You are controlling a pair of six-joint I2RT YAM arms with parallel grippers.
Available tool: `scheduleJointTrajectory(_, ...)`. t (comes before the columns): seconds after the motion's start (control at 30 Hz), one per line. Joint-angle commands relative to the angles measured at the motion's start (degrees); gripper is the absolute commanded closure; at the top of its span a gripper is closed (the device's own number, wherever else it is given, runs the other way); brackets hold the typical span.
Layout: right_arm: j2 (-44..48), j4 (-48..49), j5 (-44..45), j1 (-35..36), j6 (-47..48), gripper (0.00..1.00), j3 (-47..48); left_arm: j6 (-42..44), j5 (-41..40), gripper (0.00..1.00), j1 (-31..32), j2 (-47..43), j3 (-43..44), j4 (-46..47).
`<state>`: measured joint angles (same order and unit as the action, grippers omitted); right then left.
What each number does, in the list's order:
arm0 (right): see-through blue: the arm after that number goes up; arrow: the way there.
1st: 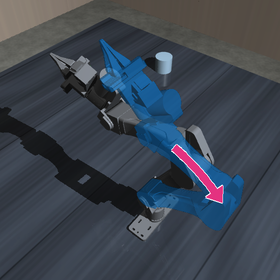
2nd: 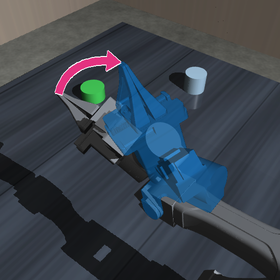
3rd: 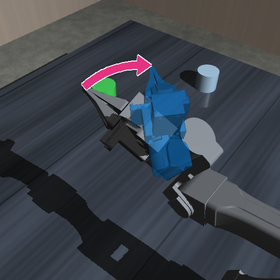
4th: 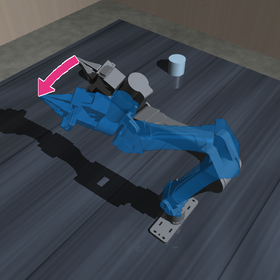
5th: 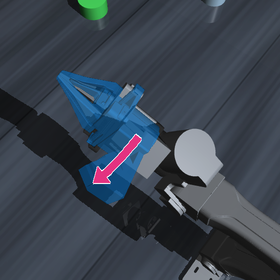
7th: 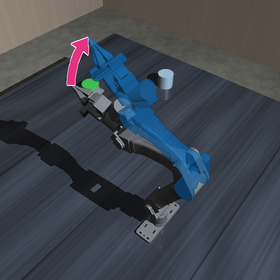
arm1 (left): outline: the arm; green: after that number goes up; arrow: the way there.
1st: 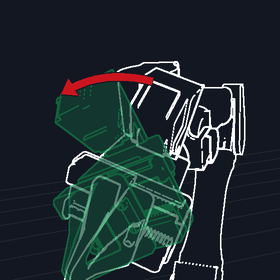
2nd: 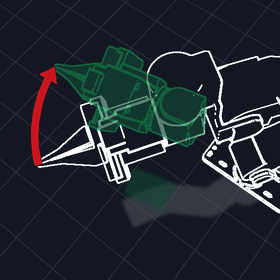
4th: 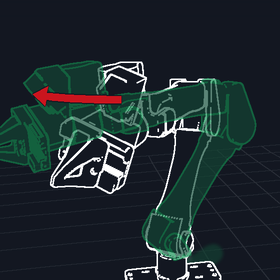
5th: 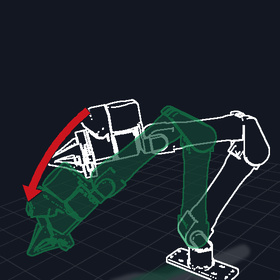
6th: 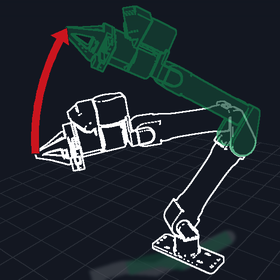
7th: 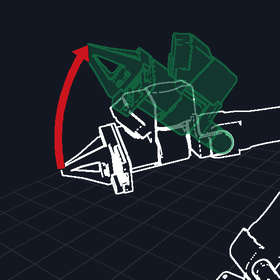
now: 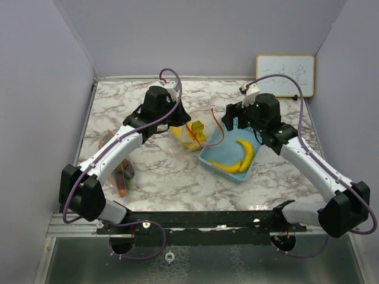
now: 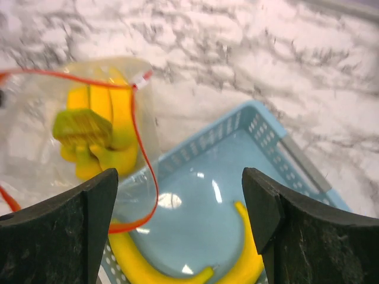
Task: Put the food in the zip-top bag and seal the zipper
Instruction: Pick up the fake fruit from the bin.
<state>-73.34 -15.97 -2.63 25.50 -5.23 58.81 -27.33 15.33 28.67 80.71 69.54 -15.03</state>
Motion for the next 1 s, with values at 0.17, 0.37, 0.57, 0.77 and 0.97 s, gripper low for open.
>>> scheduleJointTrajectory(0.17,-3.03,-8.94,12.72,-1.21,-1.63,0.18,3.84,0.83,-1.63,1.0,-0.11,2.86,4.87,1.61)
scheduleJointTrajectory(0.37,-9.84,-12.96,17.07,-2.72,-4.19,0.19,3.61,2.2,-3.46,1.0,-0.1,1.45,7.45,-0.21)
scheduleJointTrajectory(0.57,-18.77,-16.71,15.87,-3.88,-6.63,0.2,4.59,2.96,-4.91,1.0,-0.14,-0.31,7.33,-0.84)
scheduleJointTrajectory(0.77,-23.02,-17.07,17.16,-5.24,-7.56,0.21,3.81,3.54,-5.35,1.0,-0.1,-1.65,5.73,-1.21)
scheduleJointTrajectory(0.97,-25.35,-16.03,17.17,-5.9,-7.94,0.26,2.62,4.26,-6.18,1.0,-0.18,-2.32,5.44,-1.81)
